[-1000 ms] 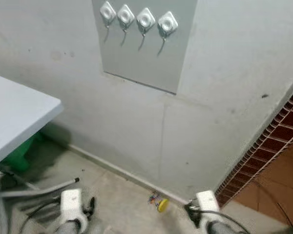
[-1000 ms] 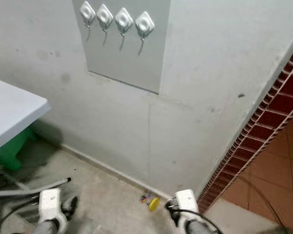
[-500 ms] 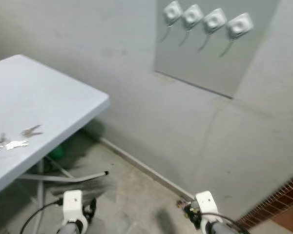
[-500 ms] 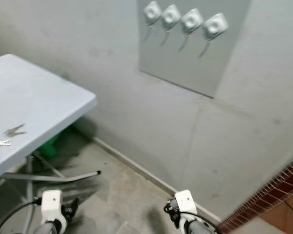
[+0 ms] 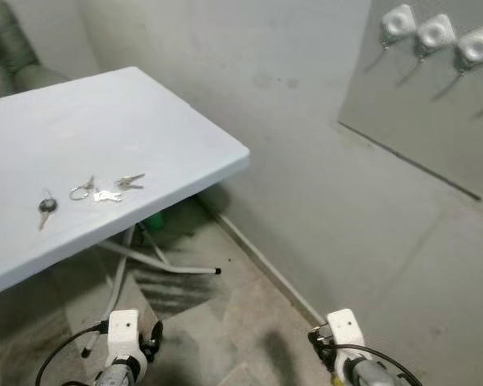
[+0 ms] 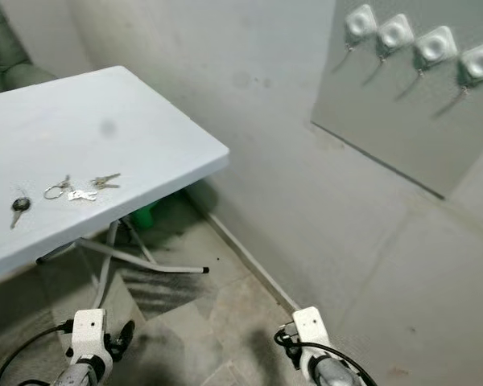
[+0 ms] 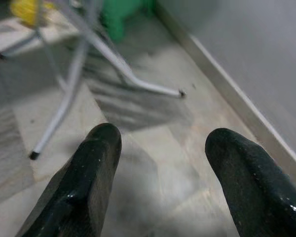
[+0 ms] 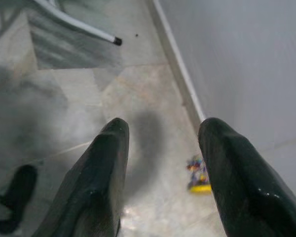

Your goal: Hang keys on a hook

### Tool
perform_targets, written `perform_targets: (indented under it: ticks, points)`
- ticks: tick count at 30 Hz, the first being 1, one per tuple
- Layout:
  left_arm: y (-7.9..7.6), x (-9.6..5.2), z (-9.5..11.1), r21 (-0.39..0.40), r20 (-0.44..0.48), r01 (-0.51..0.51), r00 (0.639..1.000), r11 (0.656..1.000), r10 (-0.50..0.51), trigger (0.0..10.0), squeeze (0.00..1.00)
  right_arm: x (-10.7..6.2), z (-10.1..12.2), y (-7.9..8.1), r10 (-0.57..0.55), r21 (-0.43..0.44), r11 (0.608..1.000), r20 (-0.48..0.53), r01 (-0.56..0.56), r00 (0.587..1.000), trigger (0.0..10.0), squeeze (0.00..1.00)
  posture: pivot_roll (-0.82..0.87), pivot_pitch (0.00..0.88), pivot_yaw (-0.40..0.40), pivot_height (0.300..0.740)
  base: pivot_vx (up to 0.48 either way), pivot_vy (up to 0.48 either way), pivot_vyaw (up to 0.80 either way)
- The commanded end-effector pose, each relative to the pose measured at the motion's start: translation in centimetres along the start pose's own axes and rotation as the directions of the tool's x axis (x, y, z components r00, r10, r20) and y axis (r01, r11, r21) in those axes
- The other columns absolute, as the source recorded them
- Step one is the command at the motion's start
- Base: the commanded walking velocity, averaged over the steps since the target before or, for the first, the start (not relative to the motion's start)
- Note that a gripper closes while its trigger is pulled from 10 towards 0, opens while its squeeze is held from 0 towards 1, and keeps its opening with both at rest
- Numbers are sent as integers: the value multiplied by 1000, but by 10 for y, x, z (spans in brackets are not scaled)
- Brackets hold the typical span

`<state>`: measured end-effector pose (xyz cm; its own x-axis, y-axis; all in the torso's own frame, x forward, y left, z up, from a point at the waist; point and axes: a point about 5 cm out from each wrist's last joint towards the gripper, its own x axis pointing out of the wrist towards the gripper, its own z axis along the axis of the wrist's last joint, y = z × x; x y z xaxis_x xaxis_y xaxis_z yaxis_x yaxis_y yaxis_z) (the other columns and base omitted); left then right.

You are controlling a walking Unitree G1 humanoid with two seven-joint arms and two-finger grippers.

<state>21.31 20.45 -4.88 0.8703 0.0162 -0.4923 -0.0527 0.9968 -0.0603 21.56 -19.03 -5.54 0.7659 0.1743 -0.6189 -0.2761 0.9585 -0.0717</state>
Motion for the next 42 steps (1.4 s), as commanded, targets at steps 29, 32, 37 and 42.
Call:
perform_targets:
  ticks: [29,32,37,42]
  points:
    - [7,-7,101,-18,466,17,885,1000,-7,10000,0,9,115,12,93,-8,995,527,-104,845,10000,0,-87,7,-3,740,0,0,800]
    - [2,-9,109,-5,488,23,872,1000,-18,10000,0,7,124,13,94,-9,994,562,-108,822,10000,0,-87,5,0,740,0,0,800]
    - [-7,-13,119,10,508,47,860,999,-46,10000,0,4,135,20,117,34,985,605,-172,787,10000,0,-85,1,0,740,0,0,640]
    - [-11,-15,120,19,496,52,867,998,-55,10000,0,2,132,24,123,82,973,610,-216,782,10000,1000,-84,0,0,740,0,0,0]
